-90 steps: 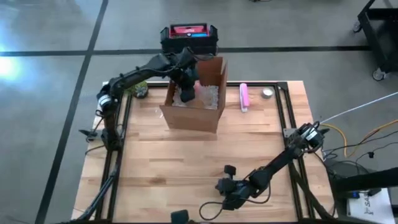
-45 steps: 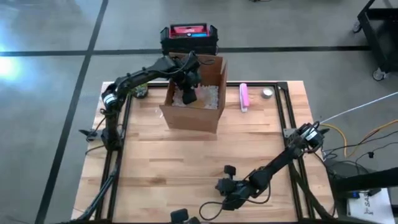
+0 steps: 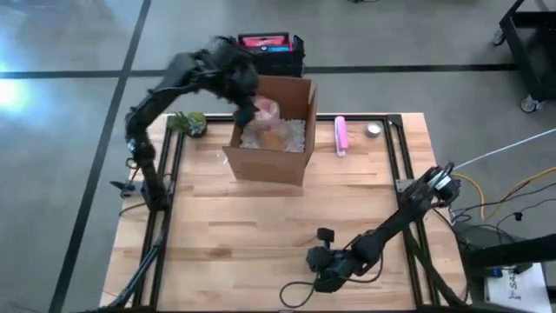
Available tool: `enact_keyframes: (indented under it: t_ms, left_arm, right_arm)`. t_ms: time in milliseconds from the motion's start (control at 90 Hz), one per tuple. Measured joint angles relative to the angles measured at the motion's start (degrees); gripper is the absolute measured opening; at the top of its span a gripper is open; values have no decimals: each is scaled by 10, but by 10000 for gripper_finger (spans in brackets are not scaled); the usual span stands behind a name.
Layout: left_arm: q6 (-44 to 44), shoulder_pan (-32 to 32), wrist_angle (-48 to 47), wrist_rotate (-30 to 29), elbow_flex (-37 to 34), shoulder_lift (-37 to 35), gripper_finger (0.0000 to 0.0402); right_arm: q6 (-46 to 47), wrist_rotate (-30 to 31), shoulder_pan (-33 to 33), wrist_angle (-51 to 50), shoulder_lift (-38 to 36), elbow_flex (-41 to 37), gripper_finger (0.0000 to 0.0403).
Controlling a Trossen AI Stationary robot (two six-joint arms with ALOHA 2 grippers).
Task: Wrap mug
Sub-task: Return to Home Position
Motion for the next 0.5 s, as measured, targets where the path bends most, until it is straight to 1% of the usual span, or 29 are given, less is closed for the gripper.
enact_keyframes:
  t_ms: [67, 144, 267, 344, 378, 411, 500]
  left_arm:
    - [-3, -3, -18, 14, -8, -38, 207]
    - [-17, -5, -32, 35, -30, -84, 172]
    - [-39, -16, -22, 75, -108, -165, 96]
    - [-48, -34, 0, 77, -185, -223, 37]
    - [-55, -43, 14, 77, -224, -250, 19]
    - [-66, -52, 35, 77, -265, -275, 10]
    - [-98, -81, 108, 76, -380, -347, 12]
  right_arm:
    - [-18, -1, -3, -28, -32, 6, 2]
    - [-37, -8, -14, -48, -75, 1, 2]
    - [-69, -41, -47, -45, -143, -27, 2]
    - [-93, -73, -77, -35, -179, -53, 0]
    - [-107, -91, -93, -26, -195, -70, 0]
    - [-117, -110, -111, -17, -209, -86, 0]
    - [-139, -162, -155, 19, -248, -134, 0]
